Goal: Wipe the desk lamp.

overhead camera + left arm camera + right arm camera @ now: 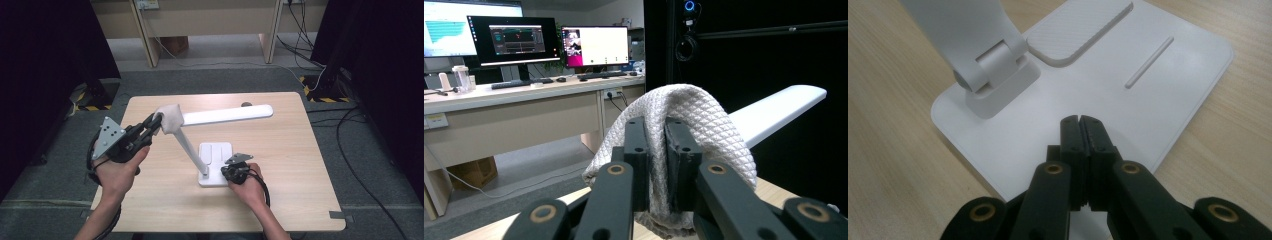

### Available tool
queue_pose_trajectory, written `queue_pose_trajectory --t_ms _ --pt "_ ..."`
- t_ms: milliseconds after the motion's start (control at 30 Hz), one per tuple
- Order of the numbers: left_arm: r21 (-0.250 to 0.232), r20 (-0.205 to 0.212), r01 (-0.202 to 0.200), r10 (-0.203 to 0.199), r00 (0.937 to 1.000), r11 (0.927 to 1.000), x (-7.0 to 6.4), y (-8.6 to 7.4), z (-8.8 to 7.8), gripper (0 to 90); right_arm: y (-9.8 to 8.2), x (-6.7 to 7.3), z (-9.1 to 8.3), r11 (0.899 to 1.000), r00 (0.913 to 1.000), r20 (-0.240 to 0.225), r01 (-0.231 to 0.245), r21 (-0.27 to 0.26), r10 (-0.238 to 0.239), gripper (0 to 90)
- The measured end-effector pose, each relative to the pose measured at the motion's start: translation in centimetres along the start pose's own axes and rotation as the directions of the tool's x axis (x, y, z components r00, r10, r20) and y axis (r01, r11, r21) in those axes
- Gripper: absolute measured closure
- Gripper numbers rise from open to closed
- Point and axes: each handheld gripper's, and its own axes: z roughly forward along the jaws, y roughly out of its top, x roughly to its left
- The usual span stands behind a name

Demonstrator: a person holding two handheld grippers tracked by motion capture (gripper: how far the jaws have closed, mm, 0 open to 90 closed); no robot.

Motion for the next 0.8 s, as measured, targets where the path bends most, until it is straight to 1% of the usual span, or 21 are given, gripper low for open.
queue_pose_trajectory --t_ms 100,367,567,633,733,767,800 --pt "0.004 -0.003 -0.019 0.019 0.9998 0.9998 -0.2 0.1 0.1 81.5 0.0 0.0 0.0 1.000 1.0000 0.001 0.002 0.000 -0.002 89.2" --pt "0.008 0.018 -0.028 0.028 0.9995 0.9996 -0.9 0.3 0.6 81.5 0.0 0.0 0.0 1.000 1.0000 0.001 -0.002 -0.003 0.002 89.3" --pt "0.005 0.023 -0.017 0.016 0.9996 0.9999 -1.3 0.3 0.9 81.5 -0.1 0.0 0.0 1.000 0.9999 -0.001 -0.011 -0.006 0.011 89.3" --pt "0.006 0.027 -0.024 0.023 0.9994 0.9997 -1.4 0.3 1.0 81.5 -0.1 0.0 0.0 1.000 1.0000 -0.001 -0.006 -0.007 0.006 89.3" --pt "0.003 0.032 -0.019 0.018 0.9993 0.9998 -1.6 0.2 1.1 81.5 -0.1 0.0 0.1 1.000 1.0000 -0.003 -0.001 -0.012 0.001 89.6" --pt "-0.001 0.032 -0.026 0.026 0.9991 0.9996 -1.6 0.3 1.3 81.5 -0.1 0.0 0.1 1.000 1.0000 -0.003 -0.001 -0.012 0.001 89.6" --pt "0.006 0.035 -0.019 0.019 0.9992 0.9998 -1.7 0.3 1.3 81.5 -0.1 0.0 0.1 1.000 1.0000 -0.002 0.000 -0.011 0.000 89.6"
